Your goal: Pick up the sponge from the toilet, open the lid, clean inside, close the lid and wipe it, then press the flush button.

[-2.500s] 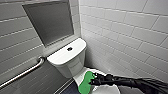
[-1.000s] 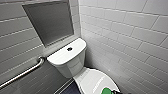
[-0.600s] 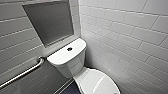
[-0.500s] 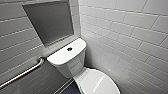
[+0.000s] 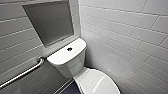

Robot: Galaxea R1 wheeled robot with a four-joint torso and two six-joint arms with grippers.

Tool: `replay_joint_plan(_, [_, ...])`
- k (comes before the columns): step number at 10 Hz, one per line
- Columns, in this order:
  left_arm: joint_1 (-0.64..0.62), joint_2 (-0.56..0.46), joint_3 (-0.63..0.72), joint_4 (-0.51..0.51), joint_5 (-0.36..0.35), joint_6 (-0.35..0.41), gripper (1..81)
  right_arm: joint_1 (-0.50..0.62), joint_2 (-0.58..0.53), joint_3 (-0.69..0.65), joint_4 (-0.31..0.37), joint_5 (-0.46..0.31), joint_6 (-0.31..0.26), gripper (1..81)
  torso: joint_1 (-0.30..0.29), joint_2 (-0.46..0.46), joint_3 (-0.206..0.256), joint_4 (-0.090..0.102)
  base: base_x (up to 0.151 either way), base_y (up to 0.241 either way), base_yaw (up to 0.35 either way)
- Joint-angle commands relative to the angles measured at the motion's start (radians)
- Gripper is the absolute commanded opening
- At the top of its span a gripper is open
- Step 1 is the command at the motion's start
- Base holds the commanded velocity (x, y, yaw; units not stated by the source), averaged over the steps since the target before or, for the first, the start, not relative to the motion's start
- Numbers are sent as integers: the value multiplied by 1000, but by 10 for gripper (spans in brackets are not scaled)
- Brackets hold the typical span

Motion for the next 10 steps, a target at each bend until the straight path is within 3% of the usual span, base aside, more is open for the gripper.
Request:
replay_joint_plan(1, [-15,-26,26,-1,53,0,811,-200,-8,-149,-12,260,-1,10,-63,98,0,0,0,0,0])
replay_joint_plan(2, [-15,-24,22,-1,53,0,811,-245,19,-204,-12,312,-1,10,-74,115,21,0,0,0,0])
replay_joint_plan(3, [-16,-21,21,-1,53,0,811,-289,58,-271,-12,377,-4,10,-92,142,98,0,0,0,0])
replay_joint_plan(5, [-19,-18,21,1,53,0,811,-348,110,-360,-12,423,-3,10,-127,202,130,0,0,0,0])
replay_joint_plan(7, [-20,-4,-2,-2,55,1,811,-400,179,-446,-12,450,-6,10,-169,267,193,0,0,0,0])
replay_joint_plan(8, [-18,13,-42,-7,55,1,811,-423,226,-502,-14,452,-7,10,-195,306,208,0,0,0,0])
replay_joint_plan(9, [-13,40,-92,-7,55,1,811,-444,271,-566,-15,466,-12,10,-217,338,160,0,0,0,0])
replay_joint_plan(10, [-12,65,-136,-6,55,1,811,-466,315,-647,-18,490,-18,10,-242,375,169,0,0,0,0])
